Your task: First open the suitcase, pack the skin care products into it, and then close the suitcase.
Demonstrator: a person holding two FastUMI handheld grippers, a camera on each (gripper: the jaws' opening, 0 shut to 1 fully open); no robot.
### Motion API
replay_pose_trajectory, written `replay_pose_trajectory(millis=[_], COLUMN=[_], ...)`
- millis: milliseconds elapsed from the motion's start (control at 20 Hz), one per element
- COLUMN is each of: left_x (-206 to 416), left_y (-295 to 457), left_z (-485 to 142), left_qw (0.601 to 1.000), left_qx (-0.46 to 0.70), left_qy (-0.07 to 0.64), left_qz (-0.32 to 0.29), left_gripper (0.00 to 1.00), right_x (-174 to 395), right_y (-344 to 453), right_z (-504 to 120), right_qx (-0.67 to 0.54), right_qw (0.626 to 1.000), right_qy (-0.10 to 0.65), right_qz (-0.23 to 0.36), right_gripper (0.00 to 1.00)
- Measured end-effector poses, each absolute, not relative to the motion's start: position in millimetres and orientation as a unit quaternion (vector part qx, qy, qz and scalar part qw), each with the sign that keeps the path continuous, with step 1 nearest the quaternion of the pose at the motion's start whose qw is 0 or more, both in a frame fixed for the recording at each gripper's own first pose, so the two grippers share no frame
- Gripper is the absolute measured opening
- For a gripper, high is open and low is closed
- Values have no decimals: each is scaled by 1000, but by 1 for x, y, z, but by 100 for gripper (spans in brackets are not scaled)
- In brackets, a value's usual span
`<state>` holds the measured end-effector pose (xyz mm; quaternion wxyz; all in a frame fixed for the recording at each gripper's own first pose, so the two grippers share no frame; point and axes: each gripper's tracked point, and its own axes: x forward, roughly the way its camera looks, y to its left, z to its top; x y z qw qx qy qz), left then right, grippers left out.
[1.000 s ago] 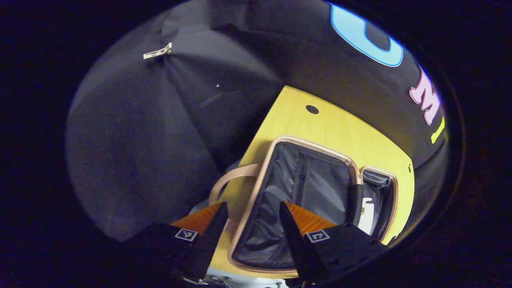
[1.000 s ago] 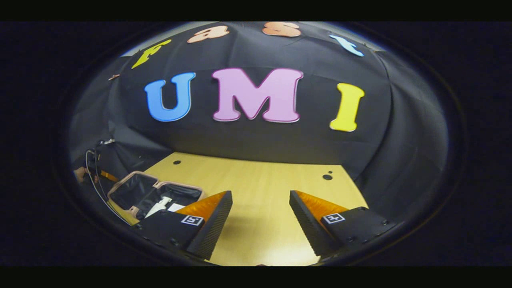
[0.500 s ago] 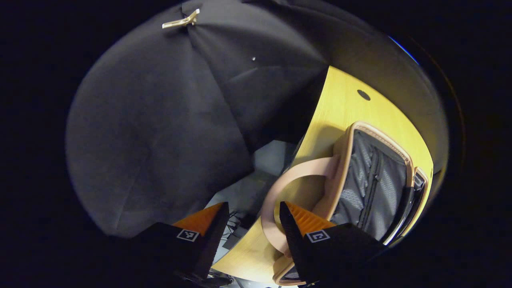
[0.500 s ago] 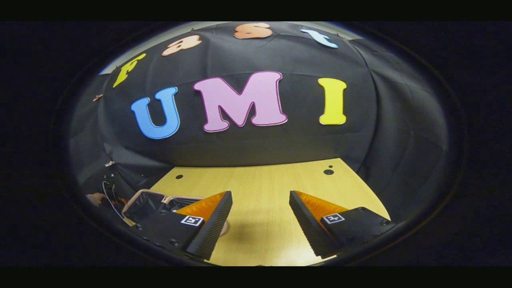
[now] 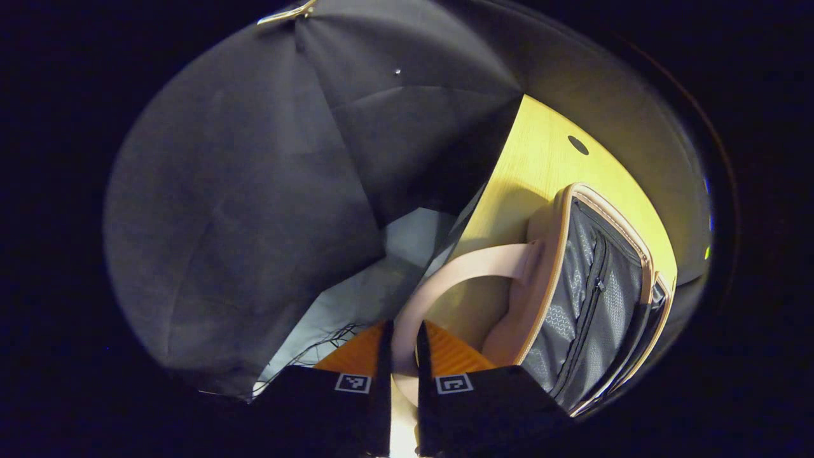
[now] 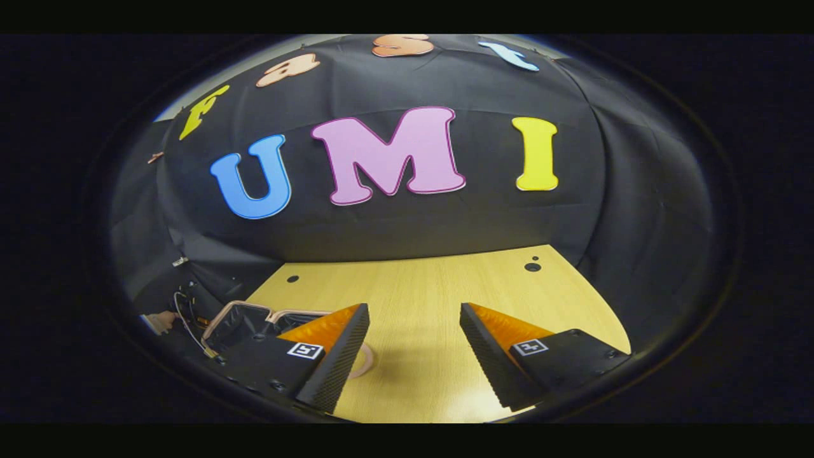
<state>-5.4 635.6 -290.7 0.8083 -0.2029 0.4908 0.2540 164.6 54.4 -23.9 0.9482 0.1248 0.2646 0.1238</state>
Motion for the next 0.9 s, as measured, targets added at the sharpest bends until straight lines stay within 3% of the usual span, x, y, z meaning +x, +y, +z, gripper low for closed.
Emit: replay_pose_trajectory(millis=[200,250,500,900], left_x=[4,5,8,20], left_y=[629,624,589,467], left_z=[-242,-227,-151,-23], left_qw=[837,844,883,932], left_qx=[-196,-195,-126,-138], left_qy=[452,444,409,324], left_qz=[238,230,193,91], left_gripper=[11,15,11,8], right_x=[160,160,155,138], right_y=[45,43,47,62], right_z=[-22,-22,-22,-16], right_qx=[124,122,136,140], right_qw=[950,951,948,944], right_qy=[262,260,258,246], right_qz=[118,117,129,170], right_gripper=[92,92,92,92])
